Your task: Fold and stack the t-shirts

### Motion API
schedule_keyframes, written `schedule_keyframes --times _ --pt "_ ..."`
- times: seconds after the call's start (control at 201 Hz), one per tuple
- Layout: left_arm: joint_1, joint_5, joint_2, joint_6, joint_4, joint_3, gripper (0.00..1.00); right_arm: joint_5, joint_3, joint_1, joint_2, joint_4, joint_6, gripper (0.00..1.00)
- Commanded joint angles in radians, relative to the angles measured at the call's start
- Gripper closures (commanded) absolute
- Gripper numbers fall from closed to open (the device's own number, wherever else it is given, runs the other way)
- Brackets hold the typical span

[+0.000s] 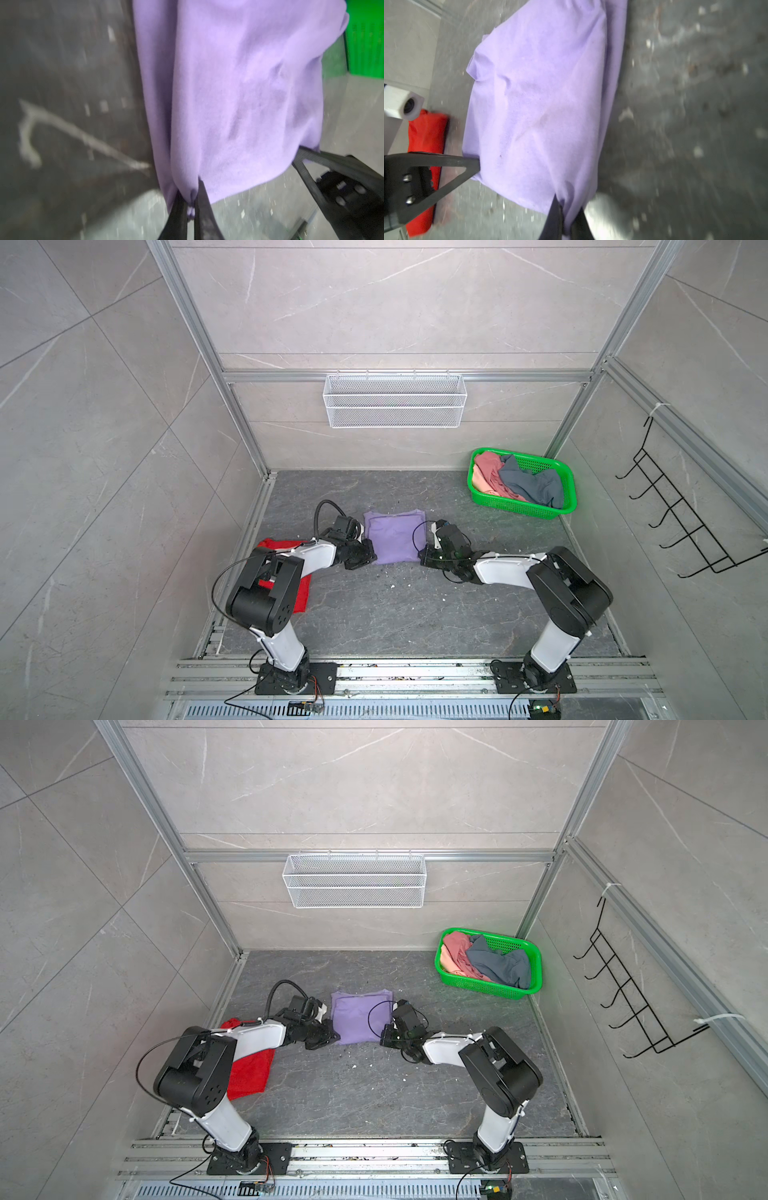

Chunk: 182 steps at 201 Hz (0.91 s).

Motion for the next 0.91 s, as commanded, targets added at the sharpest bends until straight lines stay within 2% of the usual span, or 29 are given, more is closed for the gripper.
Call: schedule_keyframes --times 0.0,0.11,0.154,0.199,0.234,0.274,0.344,0.468,0.617,0.742,0.901 --pt "-0.054 0.012 -0.179 -0.105 -0.006 -0.104 0.90 0.042 -0.071 0.061 -0.142 -0.135 0.052 0.92" --pt "-0.126 -0.057 -0.326 -0.164 -0.100 -0.171 0.85 0.128 -0.136 0.127 -0.254 -0.278 0.115 0.89" --pt "-0.144 -0.083 -0.378 -0.176 -0.156 -0.181 0.73 0.144 -0.169 0.139 -0.297 -0.311 0.140 0.77" --pt "-0.158 -0.113 -0.428 -0.174 -0.226 -0.179 0.54 0.158 -0.202 0.143 -0.344 -0.325 0.158 0.59" --pt "-0.168 -0.148 -0.465 -0.162 -0.279 -0.172 0.47 0.172 -0.224 0.145 -0.385 -0.335 0.163 0.49" --pt "-0.175 -0.185 -0.505 -0.148 -0.333 -0.159 0.40 0.202 -0.238 0.144 -0.430 -0.346 0.153 0.41" --pt "-0.175 -0.227 -0.552 -0.118 -0.380 -0.132 0.33 0.295 -0.235 0.145 -0.479 -0.381 0.123 0.34" --pt "-0.173 -0.288 -0.531 -0.030 -0.407 -0.057 0.32 0.362 -0.169 0.145 -0.466 -0.365 -0.009 0.33" --pt "-0.170 -0.291 -0.381 0.069 -0.316 0.026 0.33 0.358 -0.037 0.140 -0.321 -0.300 -0.146 0.33" --pt "-0.156 -0.291 -0.212 0.099 -0.253 0.098 0.35 0.345 0.064 0.125 -0.183 -0.265 -0.203 0.33" --pt "-0.142 -0.322 -0.072 0.099 -0.223 0.170 0.39 0.319 0.123 0.057 -0.058 -0.222 -0.201 0.35"
